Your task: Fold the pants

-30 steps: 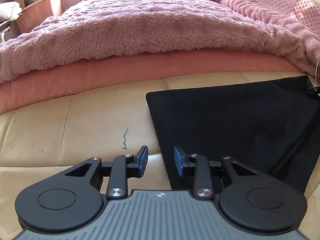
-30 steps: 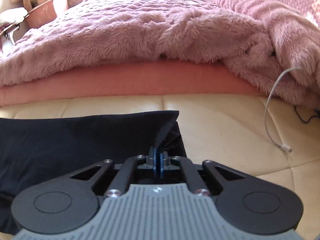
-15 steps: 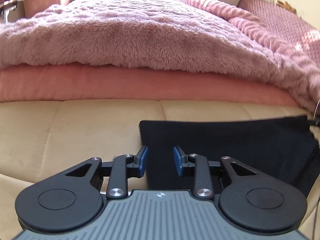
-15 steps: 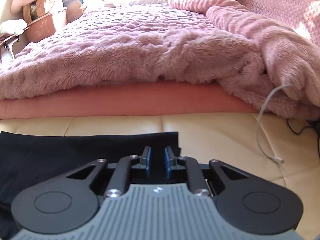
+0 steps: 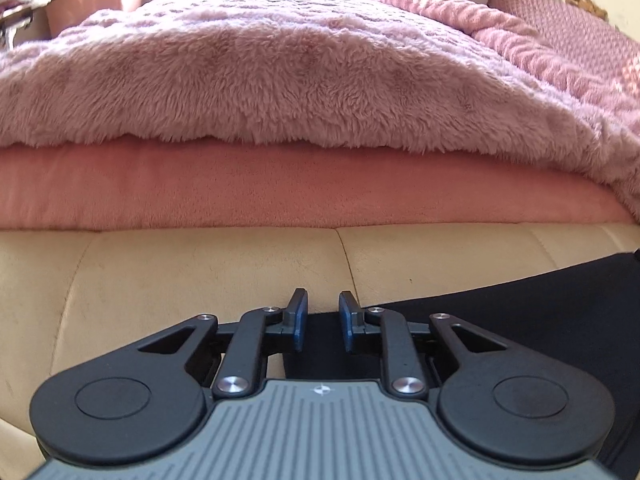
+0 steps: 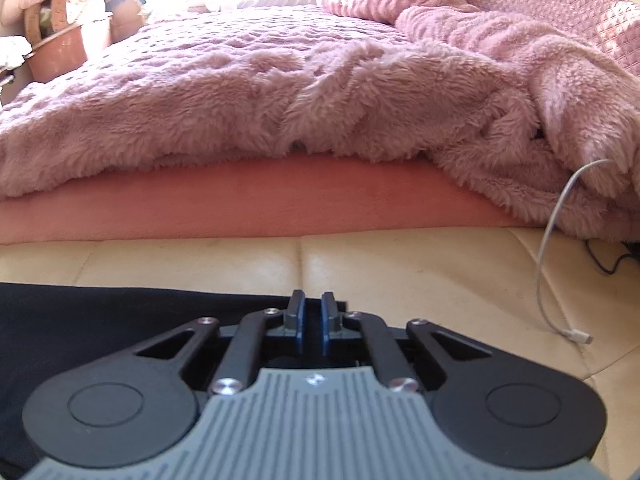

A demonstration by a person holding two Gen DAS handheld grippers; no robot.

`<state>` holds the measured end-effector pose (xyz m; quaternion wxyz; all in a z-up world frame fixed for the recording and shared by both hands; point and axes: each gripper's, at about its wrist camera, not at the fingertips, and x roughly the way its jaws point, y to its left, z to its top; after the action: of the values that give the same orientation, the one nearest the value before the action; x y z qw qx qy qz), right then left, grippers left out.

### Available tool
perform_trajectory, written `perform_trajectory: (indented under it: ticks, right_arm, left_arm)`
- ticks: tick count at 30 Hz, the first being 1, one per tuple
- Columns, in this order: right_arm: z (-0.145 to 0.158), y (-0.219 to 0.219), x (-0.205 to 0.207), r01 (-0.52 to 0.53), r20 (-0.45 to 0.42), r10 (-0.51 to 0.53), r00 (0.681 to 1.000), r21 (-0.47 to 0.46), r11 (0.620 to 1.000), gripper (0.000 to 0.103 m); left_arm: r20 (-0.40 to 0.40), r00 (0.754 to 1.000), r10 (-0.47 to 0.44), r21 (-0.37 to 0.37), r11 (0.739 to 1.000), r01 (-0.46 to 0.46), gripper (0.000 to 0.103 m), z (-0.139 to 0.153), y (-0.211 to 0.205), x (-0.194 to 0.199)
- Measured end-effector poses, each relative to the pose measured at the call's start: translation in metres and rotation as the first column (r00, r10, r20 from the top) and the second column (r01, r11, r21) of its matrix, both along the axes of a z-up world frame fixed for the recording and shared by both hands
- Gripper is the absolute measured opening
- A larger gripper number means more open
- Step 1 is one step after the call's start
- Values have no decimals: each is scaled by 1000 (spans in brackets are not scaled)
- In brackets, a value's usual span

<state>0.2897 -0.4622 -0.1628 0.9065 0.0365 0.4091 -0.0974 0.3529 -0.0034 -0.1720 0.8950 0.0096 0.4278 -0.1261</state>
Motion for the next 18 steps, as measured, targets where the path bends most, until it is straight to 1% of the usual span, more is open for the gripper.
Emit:
perform_trajectory:
  ticks: [1, 3, 4, 6, 9, 11, 14, 17, 18]
  right_arm:
    - [2, -2, 0, 19, -1, -19, 1000, -7, 1000, 4]
    - [10, -4, -6, 45, 5, -45, 999, -13, 999, 5]
    - [16, -2, -13, 43, 17, -43, 999, -18, 999, 6]
    - [26, 6, -30, 10, 38, -9, 999, -14, 1000, 10]
    - [36, 28, -59, -68, 72, 67, 995, 17, 998, 10]
    - [38, 45, -77, -116, 88, 114, 990, 26, 993, 10]
    - [31, 69, -98, -167, 79, 165, 983, 25, 986, 10]
    - [16, 79, -113, -170, 51, 167, 985, 47, 984, 10]
    - [11, 80, -116, -162, 39, 160, 986, 51, 985, 10]
  left_arm:
    - [2, 1000, 12, 5, 1000, -12, 24, 2, 2, 0]
    - [14, 999, 48, -10, 999, -48, 24, 10, 12, -6]
    - [20, 998, 58, -16, 998, -58, 24, 14, 17, -12]
    - [33, 998, 53, -27, 998, -52, 24, 23, 24, -29]
    - [47, 999, 17, -71, 997, -14, 24, 34, 30, -66]
    - [42, 999, -23, -91, 995, 26, 24, 37, 29, -90]
    - [34, 996, -86, -52, 995, 88, 24, 33, 24, -122]
    - [11, 993, -120, -24, 992, 120, 24, 27, 18, -140]
    - [-1, 993, -120, 7, 993, 120, 23, 24, 16, -144]
